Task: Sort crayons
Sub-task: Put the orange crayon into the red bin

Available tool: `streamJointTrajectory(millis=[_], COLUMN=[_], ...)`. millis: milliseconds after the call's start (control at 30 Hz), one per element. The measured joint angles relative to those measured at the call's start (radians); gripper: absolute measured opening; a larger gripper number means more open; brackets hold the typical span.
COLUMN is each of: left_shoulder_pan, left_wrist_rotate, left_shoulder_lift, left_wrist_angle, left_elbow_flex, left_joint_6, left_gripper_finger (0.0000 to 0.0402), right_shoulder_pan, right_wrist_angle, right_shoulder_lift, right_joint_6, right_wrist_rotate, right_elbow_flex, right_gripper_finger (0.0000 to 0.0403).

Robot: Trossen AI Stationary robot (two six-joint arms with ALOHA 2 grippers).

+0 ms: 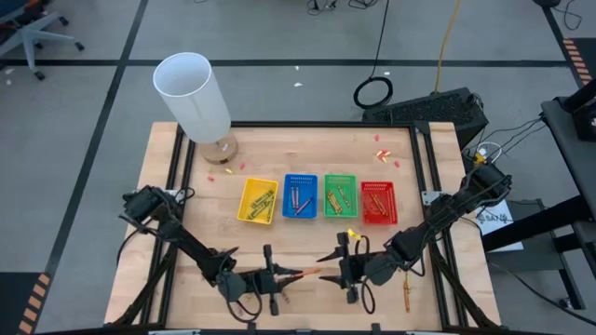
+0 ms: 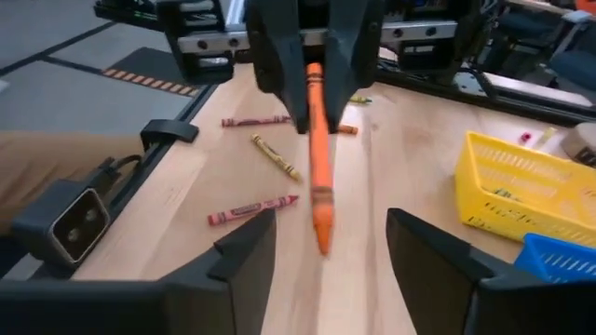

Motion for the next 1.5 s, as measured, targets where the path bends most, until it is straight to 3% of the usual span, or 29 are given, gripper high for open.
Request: streamJointTrajectory(millis=[167, 333, 567, 1267, 1500], left_shoulder_pan=[0.03, 0.06, 0.094, 0.145, 0.136], left_wrist_rotate=[0.063, 0.075, 0.182, 0.227, 0.172], left_shoulder_lift=[-0.001, -0.004, -0.004, -0.005, -0.005], left_wrist_angle=[-0.085, -0.375, -0.648, -0.726, -0.734], left_elbow_flex=[0.087, 0.25, 0.399, 0.412, 0.412], left_joint_6=[0.025, -0.002, -0.08, -0.134, -0.129], left_gripper_finger=[0.0024, 0.0024, 0.0024, 0.0028, 0.0099], right_shoulder_pan=[0.024, 0.039, 0.066, 0.056, 0.056], right_wrist_angle=[-0.167, -0.389, -0.512, -0.6, -0.611], right_shoulder_lift=[0.0, 0.0, 0.0, 0.0, 0.0], right_joint_6=[-0.006, 0.086, 0.155, 0.194, 0.195], right_wrist_rotate=[0.067, 0.076, 0.073, 0.073, 0.075], right_elbow_flex=[0.115, 0.249, 0.276, 0.276, 0.276], right_gripper_finger=[0.0188, 0.0187, 0.0175, 0.0007, 0.0011])
